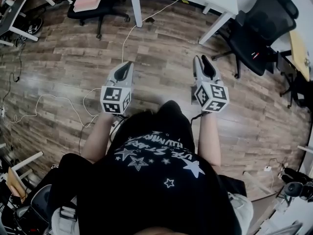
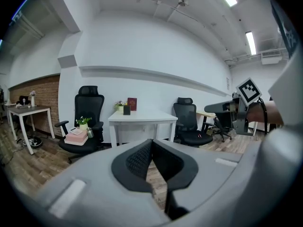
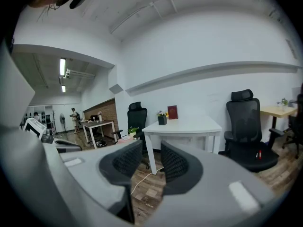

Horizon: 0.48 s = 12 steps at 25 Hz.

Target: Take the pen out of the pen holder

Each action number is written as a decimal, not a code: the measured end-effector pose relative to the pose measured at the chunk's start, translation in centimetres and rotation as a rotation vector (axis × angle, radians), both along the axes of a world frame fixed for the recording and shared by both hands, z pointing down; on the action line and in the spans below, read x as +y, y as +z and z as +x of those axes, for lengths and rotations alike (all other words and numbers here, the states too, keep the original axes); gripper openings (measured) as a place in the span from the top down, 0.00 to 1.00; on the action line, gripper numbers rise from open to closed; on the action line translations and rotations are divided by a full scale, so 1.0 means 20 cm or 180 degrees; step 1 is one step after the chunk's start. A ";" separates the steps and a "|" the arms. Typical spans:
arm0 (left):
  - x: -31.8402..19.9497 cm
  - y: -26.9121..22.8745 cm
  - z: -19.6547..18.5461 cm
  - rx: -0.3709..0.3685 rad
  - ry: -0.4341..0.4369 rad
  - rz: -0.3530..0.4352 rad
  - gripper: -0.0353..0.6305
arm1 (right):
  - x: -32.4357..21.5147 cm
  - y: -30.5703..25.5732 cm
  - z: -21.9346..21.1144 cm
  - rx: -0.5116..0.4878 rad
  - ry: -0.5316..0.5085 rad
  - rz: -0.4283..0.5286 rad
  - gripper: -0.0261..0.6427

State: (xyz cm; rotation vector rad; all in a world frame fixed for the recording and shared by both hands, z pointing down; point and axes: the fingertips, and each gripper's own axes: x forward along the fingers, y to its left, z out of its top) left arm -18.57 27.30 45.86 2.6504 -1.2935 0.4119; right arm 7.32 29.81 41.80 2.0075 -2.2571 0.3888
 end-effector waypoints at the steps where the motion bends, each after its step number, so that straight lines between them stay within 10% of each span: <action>1: -0.02 0.00 -0.01 -0.0004 0.0000 0.0006 0.93 | -0.02 0.00 -0.01 -0.0001 -0.0009 0.0003 0.76; 12: -0.37 0.09 0.04 -0.0049 -0.0108 -0.0123 0.93 | -0.44 0.15 0.06 -0.0110 -0.0179 -0.0149 0.63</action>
